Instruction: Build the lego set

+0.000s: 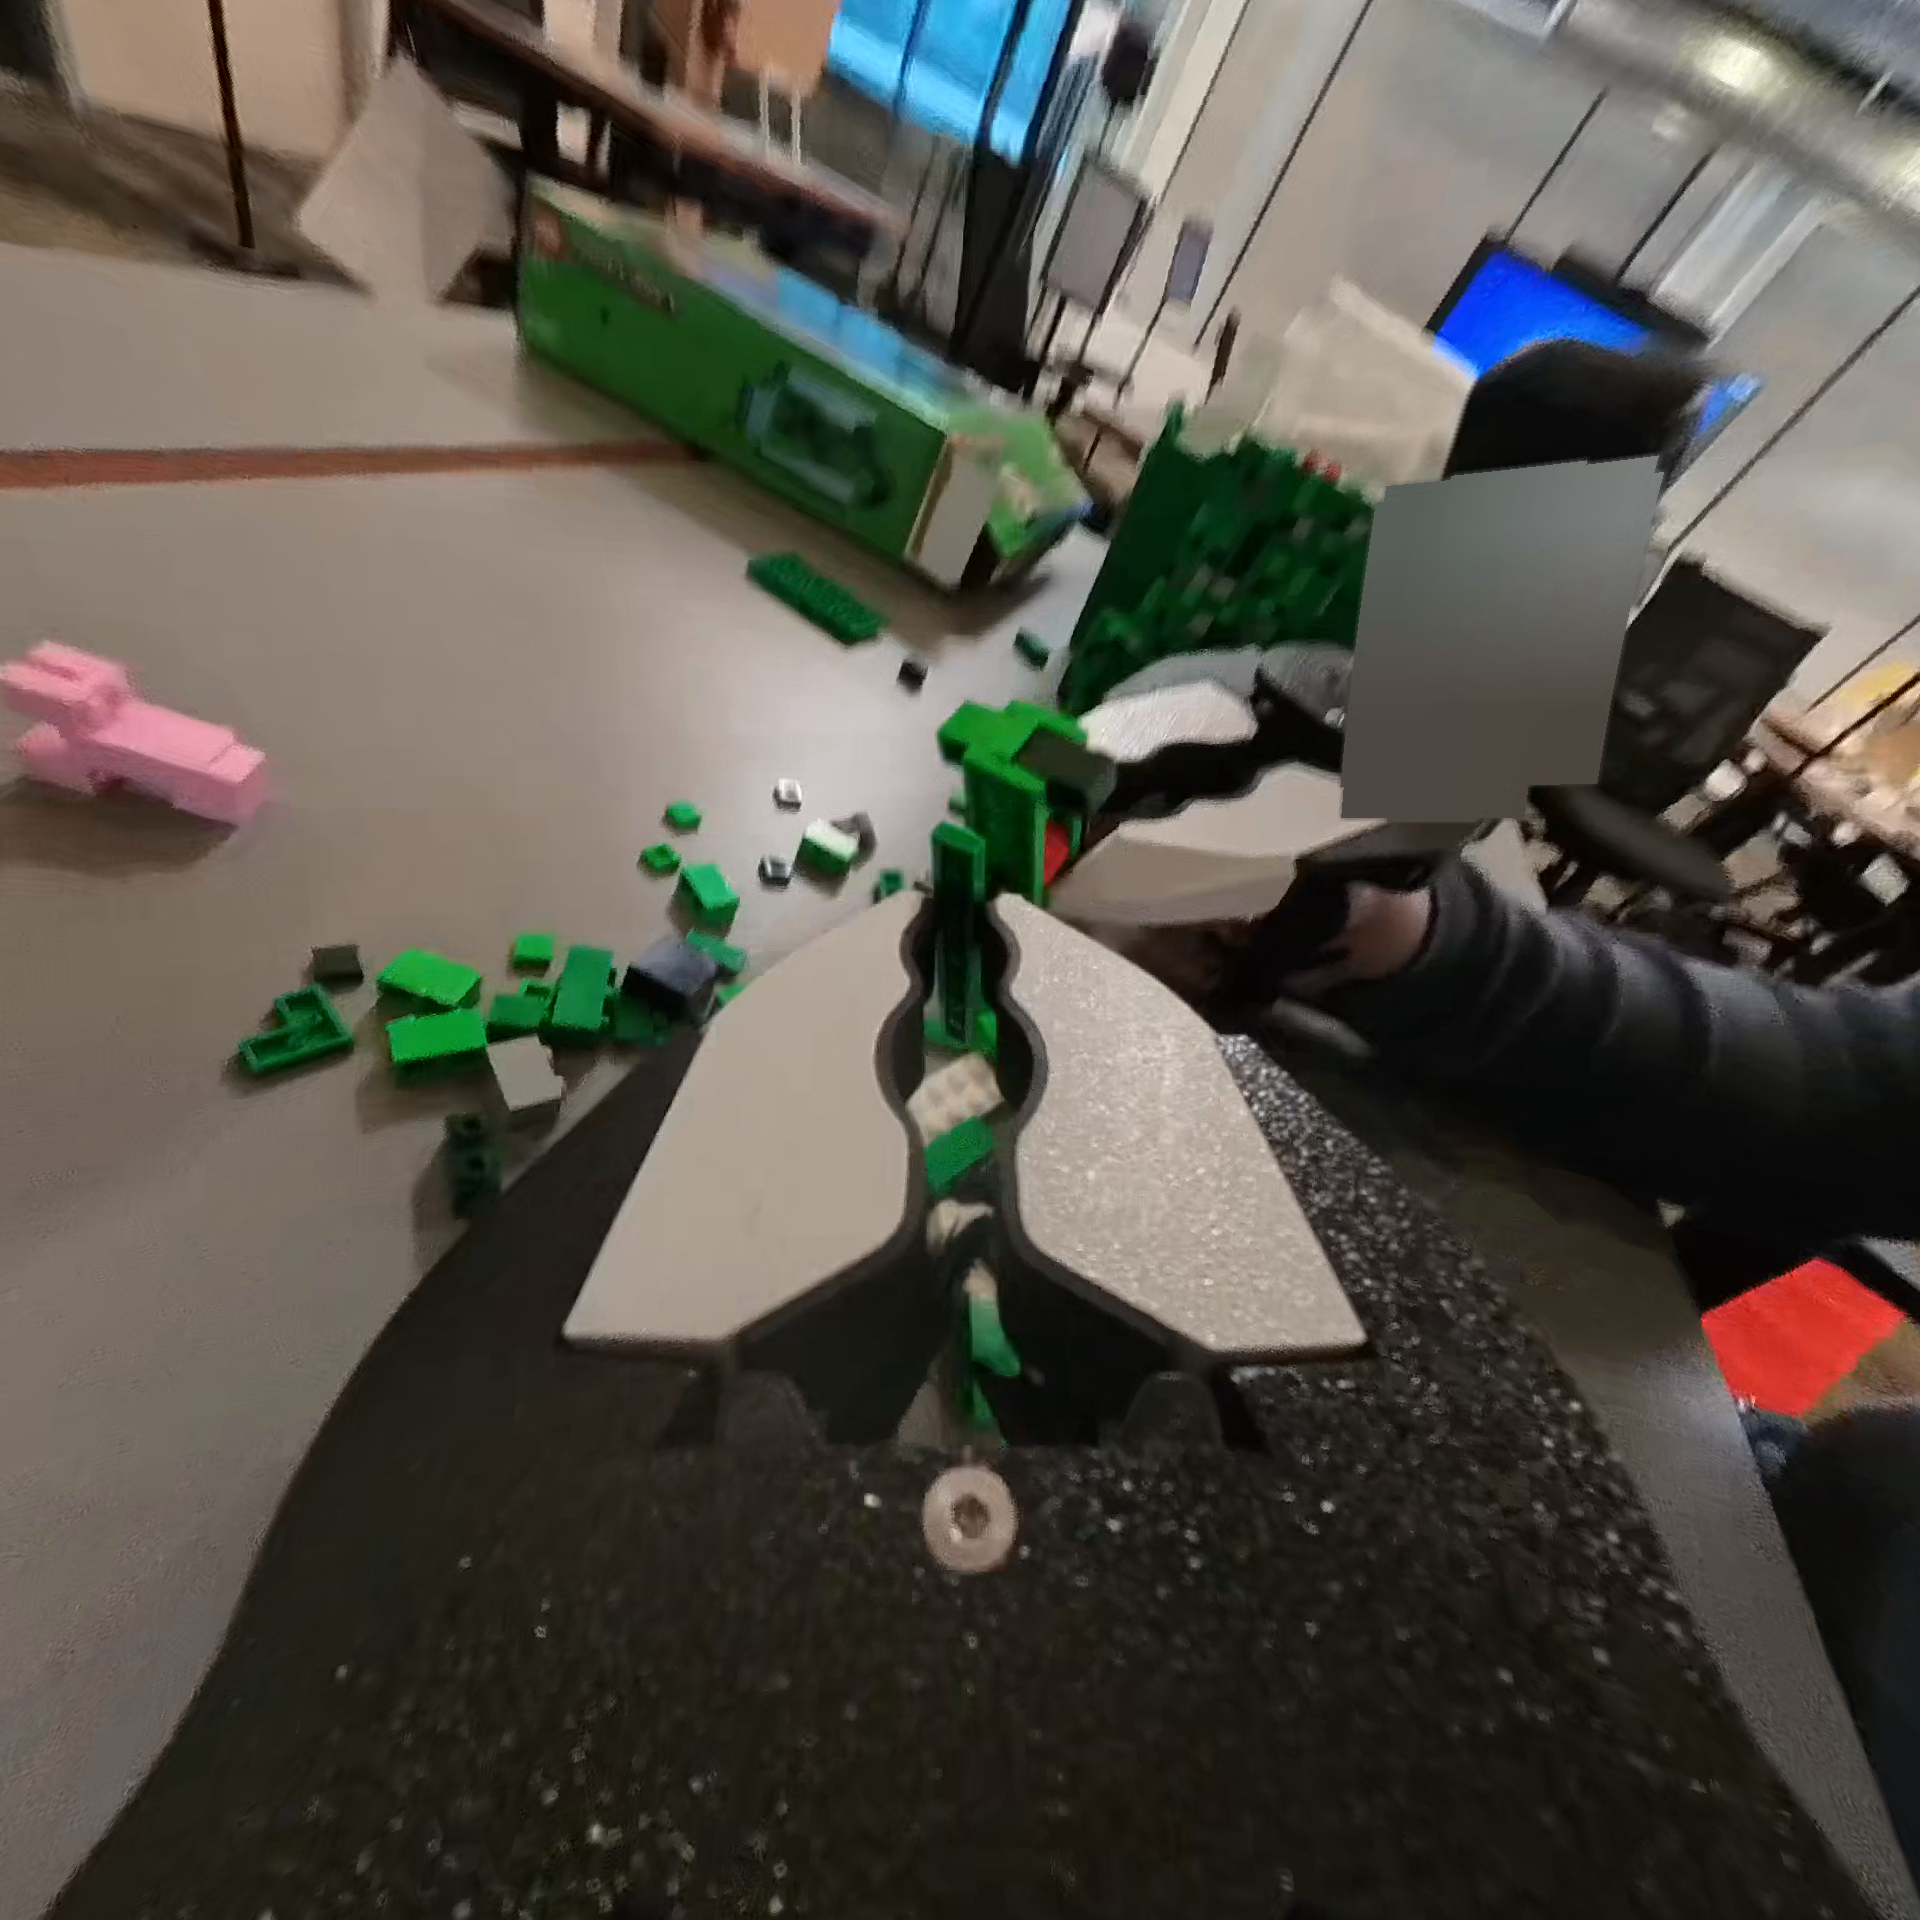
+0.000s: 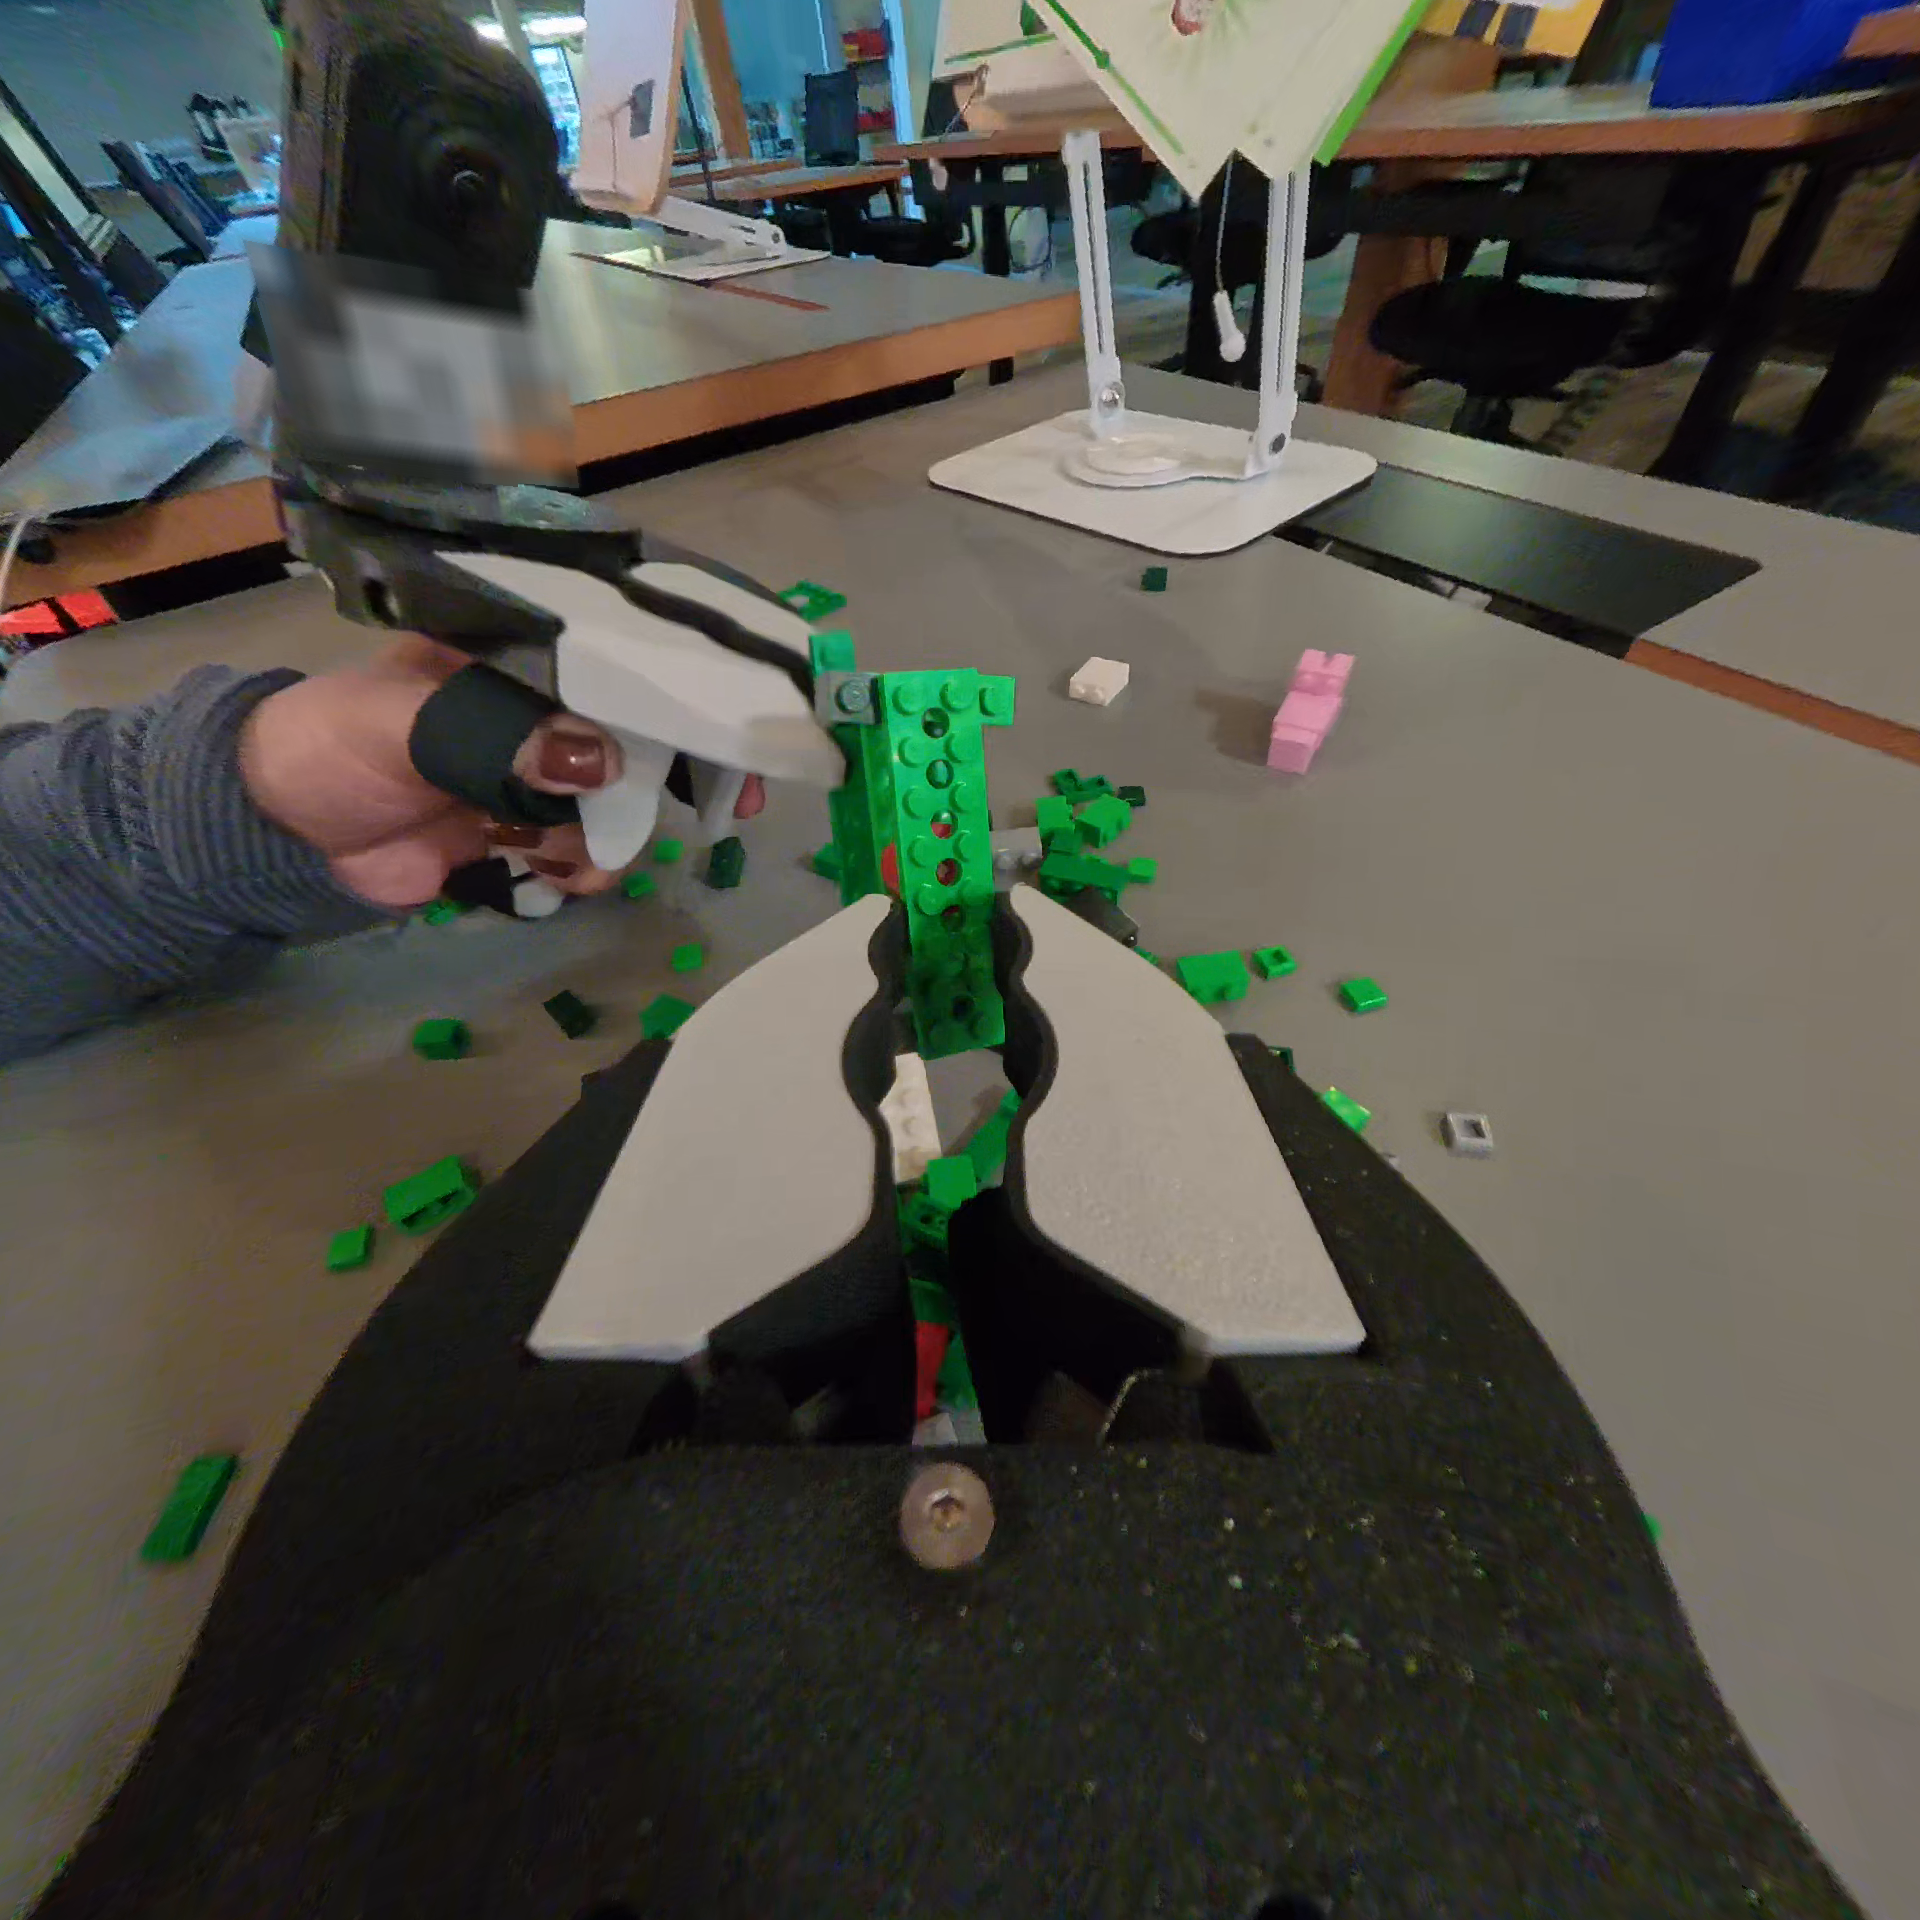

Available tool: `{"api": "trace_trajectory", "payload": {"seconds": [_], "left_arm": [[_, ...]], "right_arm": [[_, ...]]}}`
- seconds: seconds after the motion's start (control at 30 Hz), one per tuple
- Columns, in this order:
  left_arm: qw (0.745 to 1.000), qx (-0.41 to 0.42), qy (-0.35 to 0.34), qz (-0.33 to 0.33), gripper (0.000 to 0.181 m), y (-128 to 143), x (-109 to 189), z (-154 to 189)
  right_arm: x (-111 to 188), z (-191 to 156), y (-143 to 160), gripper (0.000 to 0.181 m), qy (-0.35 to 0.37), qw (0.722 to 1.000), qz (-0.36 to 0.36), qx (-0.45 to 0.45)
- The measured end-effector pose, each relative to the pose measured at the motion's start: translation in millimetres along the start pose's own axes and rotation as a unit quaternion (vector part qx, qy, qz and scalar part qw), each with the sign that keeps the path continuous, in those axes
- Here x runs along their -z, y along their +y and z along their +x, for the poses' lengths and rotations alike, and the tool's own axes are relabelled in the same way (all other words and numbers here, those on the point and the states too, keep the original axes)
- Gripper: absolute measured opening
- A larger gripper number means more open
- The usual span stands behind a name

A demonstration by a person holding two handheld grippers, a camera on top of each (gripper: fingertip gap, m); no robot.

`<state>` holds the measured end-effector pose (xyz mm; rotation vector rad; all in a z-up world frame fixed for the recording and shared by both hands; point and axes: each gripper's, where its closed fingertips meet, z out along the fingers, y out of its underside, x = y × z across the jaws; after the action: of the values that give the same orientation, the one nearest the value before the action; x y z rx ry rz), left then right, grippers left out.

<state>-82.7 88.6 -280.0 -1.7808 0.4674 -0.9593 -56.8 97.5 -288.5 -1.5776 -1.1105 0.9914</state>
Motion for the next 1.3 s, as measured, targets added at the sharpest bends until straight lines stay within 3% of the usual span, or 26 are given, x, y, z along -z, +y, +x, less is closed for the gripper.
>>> {"api": "trace_trajectory", "payload": {"seconds": [0.1,0.17,0.23,0.43,0.7,0.83,1.07,1.3], "left_arm": [[0.998,0.014,0.030,-0.045,0.009,13.7,-5.0,7.5],[0.999,0.008,0.035,-0.036,0.031,12.1,-7.3,10.1],[0.999,-0.045,0.007,-0.024,0.037,7.4,-7.2,8.5],[0.970,-0.224,-0.084,-0.042,0.022,4.8,-8.3,9.3],[0.940,-0.300,-0.147,-0.072,0.014,8.8,-8.5,-0.4],[0.922,-0.338,-0.163,-0.093,0.011,11.4,-6.8,-1.6],[0.965,-0.235,-0.066,-0.100,0.012,17.3,-1.1,5.7],[0.968,-0.206,-0.021,-0.141,0.012,32.1,0.3,9.4]], "right_arm": [[2.8,4.8,4.0,0.015,0.000,1.000,-0.013,-0.004],[3.6,10.5,8.5,0.015,0.019,0.999,-0.031,0.012],[2.9,14.2,14.4,0.015,0.038,0.997,-0.055,0.030],[-3.7,4.7,20.9,0.015,0.053,0.992,-0.092,0.070],[-5.5,-1.7,24.0,0.015,0.057,0.988,-0.116,0.083],[-5.0,-4.8,24.7,0.015,0.057,0.982,-0.124,0.134],[4.2,-15.1,14.5,0.017,0.022,0.964,-0.099,0.244],[7.8,-21.4,22.2,0.017,0.000,0.934,-0.103,0.341]]}}
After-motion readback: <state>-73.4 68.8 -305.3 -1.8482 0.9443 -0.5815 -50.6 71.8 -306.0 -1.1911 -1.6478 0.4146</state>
